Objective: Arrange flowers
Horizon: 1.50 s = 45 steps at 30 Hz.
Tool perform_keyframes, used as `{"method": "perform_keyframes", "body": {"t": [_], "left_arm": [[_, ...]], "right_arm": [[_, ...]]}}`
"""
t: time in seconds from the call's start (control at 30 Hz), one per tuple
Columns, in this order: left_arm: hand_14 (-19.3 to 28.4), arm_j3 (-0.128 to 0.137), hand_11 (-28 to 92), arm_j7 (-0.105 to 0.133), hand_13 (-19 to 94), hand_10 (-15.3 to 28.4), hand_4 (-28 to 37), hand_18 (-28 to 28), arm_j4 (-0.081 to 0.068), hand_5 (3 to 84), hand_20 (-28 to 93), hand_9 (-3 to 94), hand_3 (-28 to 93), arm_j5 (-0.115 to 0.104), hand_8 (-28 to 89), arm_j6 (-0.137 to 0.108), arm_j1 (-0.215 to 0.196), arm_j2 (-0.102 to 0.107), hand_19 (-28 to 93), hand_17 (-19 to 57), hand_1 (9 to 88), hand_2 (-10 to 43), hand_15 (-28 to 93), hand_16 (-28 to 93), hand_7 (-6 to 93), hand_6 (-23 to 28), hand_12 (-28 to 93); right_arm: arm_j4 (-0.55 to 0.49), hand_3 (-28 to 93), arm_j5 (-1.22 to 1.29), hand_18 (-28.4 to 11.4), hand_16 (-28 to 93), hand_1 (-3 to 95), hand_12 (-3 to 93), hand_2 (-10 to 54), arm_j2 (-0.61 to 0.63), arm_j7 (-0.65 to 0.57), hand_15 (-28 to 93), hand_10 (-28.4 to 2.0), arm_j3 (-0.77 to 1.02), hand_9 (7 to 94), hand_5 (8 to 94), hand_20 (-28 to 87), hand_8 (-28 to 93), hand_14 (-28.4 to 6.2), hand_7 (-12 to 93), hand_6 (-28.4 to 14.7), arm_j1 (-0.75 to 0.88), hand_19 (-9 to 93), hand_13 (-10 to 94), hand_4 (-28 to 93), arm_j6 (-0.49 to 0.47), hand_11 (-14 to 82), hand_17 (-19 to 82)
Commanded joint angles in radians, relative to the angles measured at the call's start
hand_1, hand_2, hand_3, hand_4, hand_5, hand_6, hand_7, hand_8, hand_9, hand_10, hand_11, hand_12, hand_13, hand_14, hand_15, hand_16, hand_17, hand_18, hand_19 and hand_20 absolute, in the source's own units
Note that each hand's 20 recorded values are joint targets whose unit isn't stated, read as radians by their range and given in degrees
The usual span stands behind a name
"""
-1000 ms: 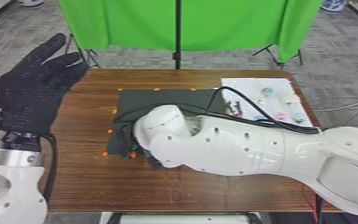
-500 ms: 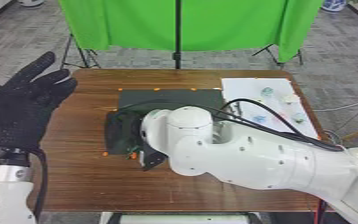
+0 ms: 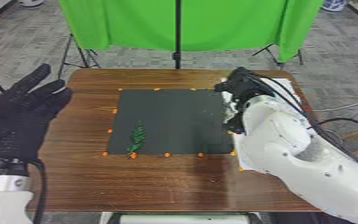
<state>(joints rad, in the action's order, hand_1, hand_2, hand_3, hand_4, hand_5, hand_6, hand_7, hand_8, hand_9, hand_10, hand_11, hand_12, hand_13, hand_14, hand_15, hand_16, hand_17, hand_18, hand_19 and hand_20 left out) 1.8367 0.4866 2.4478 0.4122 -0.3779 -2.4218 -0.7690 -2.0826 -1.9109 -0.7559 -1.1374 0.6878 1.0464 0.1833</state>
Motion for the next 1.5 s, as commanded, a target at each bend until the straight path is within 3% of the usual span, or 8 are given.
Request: {"method": "perform_keyframes", "body": {"t": [0.03,0.2,0.33,0.5,0.83,1.13,1.43,1.5], "left_arm": [[28.3,-0.004,31,0.013,26,21.2,-23.4,24.7,0.001,37.0,13,36.0,80,0.001,-11,-0.005,-0.045,-0.021,59,-7.9,23.1,7.2,55,-10,18.7,9.7,11],[28.3,0.005,31,0.028,26,21.2,-23.4,24.7,0.003,37.0,13,36.0,80,0.000,-11,-0.007,-0.063,-0.017,59,-8.0,23.2,7.2,55,-10,18.8,9.6,11],[28.4,0.007,31,0.020,27,21.1,-23.4,24.7,0.004,37.0,13,36.0,80,0.002,-11,-0.008,-0.060,-0.024,59,-7.9,23.1,7.2,55,-10,18.8,9.6,11],[28.3,0.014,31,0.043,27,21.1,-23.3,24.7,0.007,37.0,13,36.0,80,-0.007,-11,-0.015,-0.086,-0.017,59,-8.0,23.0,7.1,55,-10,18.8,9.6,11],[28.3,0.005,31,0.065,27,21.1,-23.5,24.7,0.002,37.0,13,36.0,80,-0.018,-11,-0.019,-0.083,0.005,59,-7.9,23.1,7.1,55,-10,18.7,9.6,11],[28.4,0.000,31,0.067,27,21.1,-23.4,24.7,0.002,37.1,13,36.0,81,-0.015,-11,-0.021,-0.075,-0.001,59,-8.0,22.9,6.9,55,-10,18.6,9.6,11],[28.3,-0.006,31,0.067,27,21.1,-23.6,24.6,0.003,37.1,13,36.1,81,-0.019,-11,-0.026,-0.073,0.001,59,-8.0,23.0,6.9,55,-10,18.6,9.6,11],[28.3,-0.008,31,0.063,27,21.1,-23.6,24.6,0.002,37.1,13,36.1,81,-0.018,-11,-0.022,-0.068,0.000,59,-8.0,23.0,6.9,55,-10,18.6,9.6,11]], "right_arm": [[-0.040,72,-0.166,-23.6,11,29.5,15.1,0.4,0.094,-0.144,60,-20.1,0.173,75.2,49.0,-7,-11,-14.5,10,-8.9,0.388,93,75,-23,0.019,24.6,46],[-0.060,71,-0.201,-23.0,11,29.9,14.9,-0.4,0.097,-0.189,59,-20.4,0.313,76.4,48.6,-7,-10,-13.6,9,-9.4,0.521,93,77,-22,-0.007,23.9,49],[-0.087,71,-0.190,-22.5,12,30.3,14.7,-0.9,0.107,-0.202,59,-20.8,0.425,76.7,47.8,-8,-10,-13.5,8,-10.1,0.618,93,78,-22,-0.063,23.3,50],[-0.109,69,-0.187,-21.7,12,31.2,14.1,-1.3,0.115,-0.216,58,-21.0,0.511,77.2,48.2,-11,-9,-13.3,6,-11.4,0.704,93,78,-22,-0.094,22.9,51],[-0.093,67,-0.193,-20.4,11,33.9,13.1,-2.3,0.107,-0.222,57,-20.3,0.539,74.2,49.2,-14,-8,-12.5,3,-17.2,0.743,93,78,-21,-0.117,24.5,52],[-0.060,65,-0.182,-18.0,11,37.3,12.7,-2.2,0.118,-0.214,58,-17.5,0.534,70.0,51.8,-19,-8,-11.3,4,-23.7,0.721,93,77,-19,-0.144,28.6,53],[-0.019,64,-0.152,-15.9,10,40.8,13.4,-2.1,0.142,-0.189,60,-16.6,0.497,64.4,52.2,-25,-7,-11.1,4,-19.7,0.668,93,73,-18,-0.132,36.2,52],[-0.005,64,-0.145,-15.1,10,41.5,12.0,-1.9,0.145,-0.188,61,-16.5,0.489,59.6,53.1,-27,-7,-11.1,4,-19.4,0.653,93,72,-18,-0.130,44.8,51]]}}
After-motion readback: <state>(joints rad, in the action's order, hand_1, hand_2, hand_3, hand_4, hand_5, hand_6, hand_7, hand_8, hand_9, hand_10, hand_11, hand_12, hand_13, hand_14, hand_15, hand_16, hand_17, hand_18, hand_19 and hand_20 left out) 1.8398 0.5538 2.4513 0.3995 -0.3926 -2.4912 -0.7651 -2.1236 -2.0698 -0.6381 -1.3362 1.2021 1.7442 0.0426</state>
